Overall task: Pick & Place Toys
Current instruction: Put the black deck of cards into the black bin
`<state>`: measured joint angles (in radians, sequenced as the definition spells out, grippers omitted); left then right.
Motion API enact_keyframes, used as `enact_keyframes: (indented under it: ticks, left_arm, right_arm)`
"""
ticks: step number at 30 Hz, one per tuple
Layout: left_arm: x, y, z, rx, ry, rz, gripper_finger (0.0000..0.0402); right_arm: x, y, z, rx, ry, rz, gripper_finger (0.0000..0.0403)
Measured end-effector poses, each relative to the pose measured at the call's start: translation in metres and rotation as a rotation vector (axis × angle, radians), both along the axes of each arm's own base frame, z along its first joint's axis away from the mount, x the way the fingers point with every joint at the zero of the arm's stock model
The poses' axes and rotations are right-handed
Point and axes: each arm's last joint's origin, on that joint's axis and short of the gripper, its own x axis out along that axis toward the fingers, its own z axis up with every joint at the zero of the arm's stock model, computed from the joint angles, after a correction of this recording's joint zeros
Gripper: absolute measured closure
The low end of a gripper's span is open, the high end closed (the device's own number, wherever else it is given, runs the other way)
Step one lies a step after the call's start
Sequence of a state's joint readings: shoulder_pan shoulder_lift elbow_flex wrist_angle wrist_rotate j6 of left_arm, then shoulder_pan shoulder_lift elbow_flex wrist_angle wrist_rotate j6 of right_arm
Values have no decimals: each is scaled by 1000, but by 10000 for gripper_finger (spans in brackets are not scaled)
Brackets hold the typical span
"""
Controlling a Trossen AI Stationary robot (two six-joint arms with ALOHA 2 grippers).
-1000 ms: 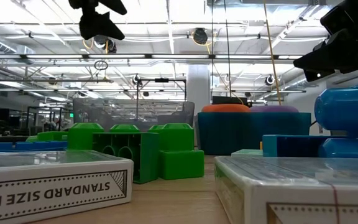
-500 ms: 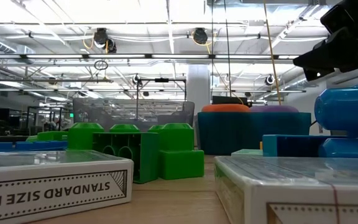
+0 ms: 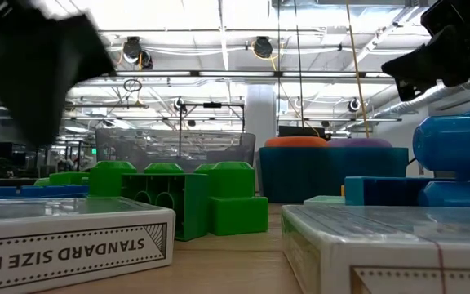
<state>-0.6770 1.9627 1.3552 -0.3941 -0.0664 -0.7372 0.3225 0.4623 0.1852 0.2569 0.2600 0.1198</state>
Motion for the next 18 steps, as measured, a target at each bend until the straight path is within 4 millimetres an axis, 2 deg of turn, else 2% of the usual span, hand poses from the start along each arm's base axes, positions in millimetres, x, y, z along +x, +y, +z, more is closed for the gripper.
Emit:
enact_keyframes:
  ticks: [4,8,13,18]
  left_arm:
    - [-2,-7,-19,-45,92,23,119]
    - [-5,-8,-22,-80,181,16,119]
    - [-21,-2,-17,-79,369,20,119]
    - [-43,12,-9,48,515,108,119]
  right_arm:
    - [0,0,2,31,-16,-2,403]
    - [0,0,2,31,-16,-2,403]
    - [0,0,2,25,-15,0,403]
    - [0,0,1,21,-9,1,403]
